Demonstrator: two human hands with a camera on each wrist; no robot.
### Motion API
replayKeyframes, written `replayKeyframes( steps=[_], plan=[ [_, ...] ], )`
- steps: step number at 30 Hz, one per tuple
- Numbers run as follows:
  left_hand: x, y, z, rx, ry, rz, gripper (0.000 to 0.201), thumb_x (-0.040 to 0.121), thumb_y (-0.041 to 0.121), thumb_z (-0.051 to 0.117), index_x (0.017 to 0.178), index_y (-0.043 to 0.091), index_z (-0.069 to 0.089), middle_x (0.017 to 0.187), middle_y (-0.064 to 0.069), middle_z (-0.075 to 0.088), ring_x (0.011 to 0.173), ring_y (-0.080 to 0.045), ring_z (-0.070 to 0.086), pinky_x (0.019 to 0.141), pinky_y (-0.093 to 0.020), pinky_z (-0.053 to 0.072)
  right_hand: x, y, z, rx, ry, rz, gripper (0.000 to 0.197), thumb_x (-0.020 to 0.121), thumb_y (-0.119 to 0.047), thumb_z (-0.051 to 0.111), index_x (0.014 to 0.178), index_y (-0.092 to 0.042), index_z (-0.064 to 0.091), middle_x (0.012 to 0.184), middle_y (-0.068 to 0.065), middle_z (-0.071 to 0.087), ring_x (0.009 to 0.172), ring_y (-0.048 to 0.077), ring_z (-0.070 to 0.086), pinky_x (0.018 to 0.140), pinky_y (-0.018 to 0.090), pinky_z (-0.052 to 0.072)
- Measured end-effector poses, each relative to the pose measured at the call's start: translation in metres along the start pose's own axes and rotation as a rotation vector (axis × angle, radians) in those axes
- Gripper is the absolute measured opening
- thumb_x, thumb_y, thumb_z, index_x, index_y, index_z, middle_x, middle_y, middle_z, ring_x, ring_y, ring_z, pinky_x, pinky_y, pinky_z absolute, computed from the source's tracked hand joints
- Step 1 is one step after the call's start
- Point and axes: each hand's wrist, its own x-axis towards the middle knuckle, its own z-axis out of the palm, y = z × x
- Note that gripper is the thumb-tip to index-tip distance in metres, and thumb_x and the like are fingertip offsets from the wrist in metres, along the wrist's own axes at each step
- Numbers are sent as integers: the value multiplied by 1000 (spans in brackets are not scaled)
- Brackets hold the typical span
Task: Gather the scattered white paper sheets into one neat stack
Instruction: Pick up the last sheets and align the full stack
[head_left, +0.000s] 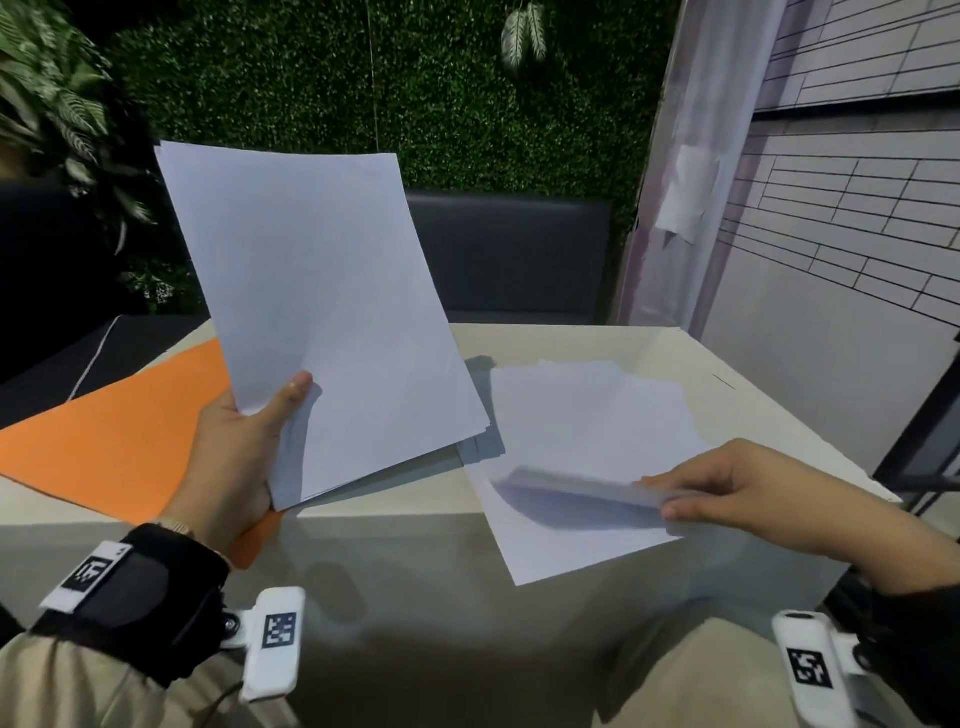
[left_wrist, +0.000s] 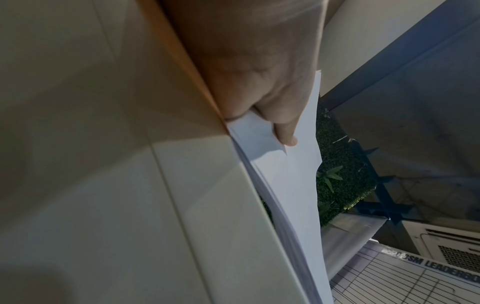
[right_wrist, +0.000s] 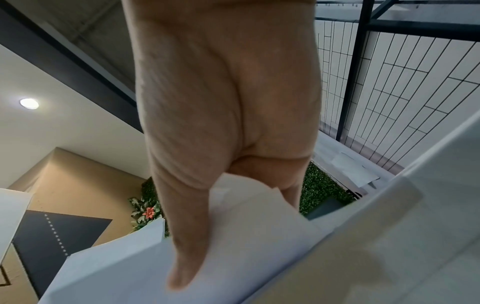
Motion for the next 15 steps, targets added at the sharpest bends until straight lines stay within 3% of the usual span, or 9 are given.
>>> replayKeyframes(
  steps=[1, 2, 3, 5, 7, 11, 13, 15],
  plan=[
    [0, 0, 0, 1, 3, -1, 23, 104, 19, 72, 127, 17, 76, 127, 8, 82, 115, -6, 77, 88, -15, 61, 1, 1, -2, -21, 30, -7, 41, 86, -56, 67, 96, -19, 82, 79, -7, 75, 74, 0, 64, 77, 26, 51],
    [0, 0, 0, 5, 4, -1, 24, 104, 20, 72, 128, 17, 76, 127, 8, 82, 116, -7, 77, 91, -17, 61, 2, 0, -4, -34, 49, -18, 45, 87, -58, 64, 89, -16, 79, 70, -3, 68, 66, 3, 57, 71, 29, 46],
    [1, 0, 0, 10, 6, 0, 26, 104, 20, 73, 129, 17, 76, 129, 7, 81, 118, -8, 77, 95, -20, 59, 3, 0, -4, -35, 58, -16, 40, 87, -57, 66, 90, -19, 79, 72, -11, 69, 68, 2, 60, 73, 28, 47],
    [1, 0, -1, 7, 11, 0, 28, 104, 21, 73, 131, 16, 76, 131, 5, 80, 121, -10, 76, 102, -26, 55, 3, -3, -1, -9, -1, -6, 30, 81, -50, 80, 108, -35, 83, 106, -29, 78, 100, -10, 69, 96, 17, 47],
    [1, 0, 0, 3, 15, 0, 29, 103, 21, 74, 132, 15, 75, 132, 5, 80, 122, -10, 75, 104, -27, 54, 2, -4, 1, -69, -65, 0, 42, 77, -44, 89, 118, -46, 78, 126, -41, 66, 122, -18, 59, 110, 13, 37],
    [1, 0, -1, 30, 10, 3, 34, 104, 22, 73, 136, 13, 74, 132, 6, 80, 121, -7, 75, 103, -25, 56, 0, 3, 0, -158, -72, 6, 56, 78, -41, 91, 127, -55, 69, 135, -50, 54, 132, -20, 49, 119, 18, 33],
    [0, 1, 0, 40, 2, 4, 32, 104, 21, 73, 135, 14, 74, 130, 7, 81, 117, -5, 76, 94, -16, 60, -1, 2, 0, -213, -85, -3, 71, 71, -52, 93, 135, -58, 62, 139, -53, 47, 136, -20, 43, 121, 19, 30],
    [0, 1, 0, 41, -2, 3, 31, 104, 21, 72, 135, 14, 74, 128, 8, 81, 115, -4, 77, 87, -12, 60, -1, 3, 2, -229, -87, -8, 74, 71, -52, 93, 137, -60, 59, 140, -55, 44, 137, -20, 41, 122, 19, 29]
  ],
)
